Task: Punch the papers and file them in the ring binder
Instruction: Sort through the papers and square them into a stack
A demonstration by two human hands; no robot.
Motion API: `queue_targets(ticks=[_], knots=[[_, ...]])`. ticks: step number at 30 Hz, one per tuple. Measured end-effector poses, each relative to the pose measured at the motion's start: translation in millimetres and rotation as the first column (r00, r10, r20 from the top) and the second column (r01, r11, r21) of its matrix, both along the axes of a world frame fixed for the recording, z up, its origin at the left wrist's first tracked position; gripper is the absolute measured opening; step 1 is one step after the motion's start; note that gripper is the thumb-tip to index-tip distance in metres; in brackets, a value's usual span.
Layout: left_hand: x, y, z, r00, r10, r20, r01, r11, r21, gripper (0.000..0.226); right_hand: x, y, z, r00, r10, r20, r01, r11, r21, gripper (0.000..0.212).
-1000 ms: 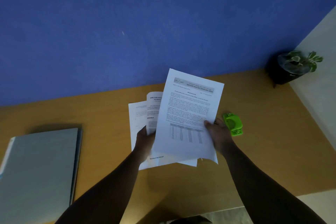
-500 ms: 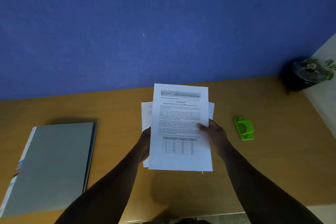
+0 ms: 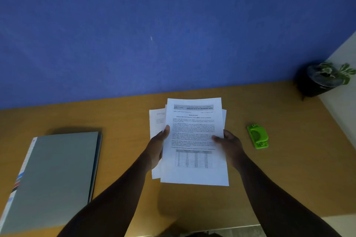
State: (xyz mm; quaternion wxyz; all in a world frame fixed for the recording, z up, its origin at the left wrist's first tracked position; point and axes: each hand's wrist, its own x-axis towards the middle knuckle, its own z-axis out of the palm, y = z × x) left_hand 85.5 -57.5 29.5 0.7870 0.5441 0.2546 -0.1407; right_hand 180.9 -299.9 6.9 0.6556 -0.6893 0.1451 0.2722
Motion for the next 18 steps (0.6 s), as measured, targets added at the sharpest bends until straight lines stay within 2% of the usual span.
queue_targets(ticks=[4, 6, 10, 12, 16, 18], knots=[[4, -7, -3, 1.0, 0.017, -0.026, -0.013, 0.99, 0.14, 0.026, 0, 3, 4, 0.998, 0.064, -0.016, -0.064, 0.997, -0.03, 0.027], [8, -10, -6, 0.999, 0.007, -0.04, 0.0, 0.987, 0.159, 0.024, 0, 7, 8, 0.993, 0.115, -0.032, -0.117, 0.992, -0.045, 0.026], [13, -12, -13, 0.995, -0.013, -0.094, 0.031, 0.98, 0.198, 0.022, 1, 2, 2, 0.983, 0.169, -0.077, -0.176, 0.981, -0.082, 0.043], [16, -13, -16, 0.993, -0.015, -0.119, 0.043, 0.972, 0.233, 0.022, 1, -4, -1, 0.983, 0.173, -0.068, -0.179, 0.978, -0.106, 0.036], [21, -15, -19, 0.994, -0.017, -0.109, 0.054, 0.939, 0.34, 0.021, -4, -16, 0, 0.97, 0.243, -0.008, -0.237, 0.937, -0.258, 0.022], [23, -17, -20, 0.994, 0.001, -0.109, 0.043, 0.915, 0.401, 0.023, -4, -22, -3, 0.979, 0.201, 0.016, -0.187, 0.934, -0.304, 0.019]])
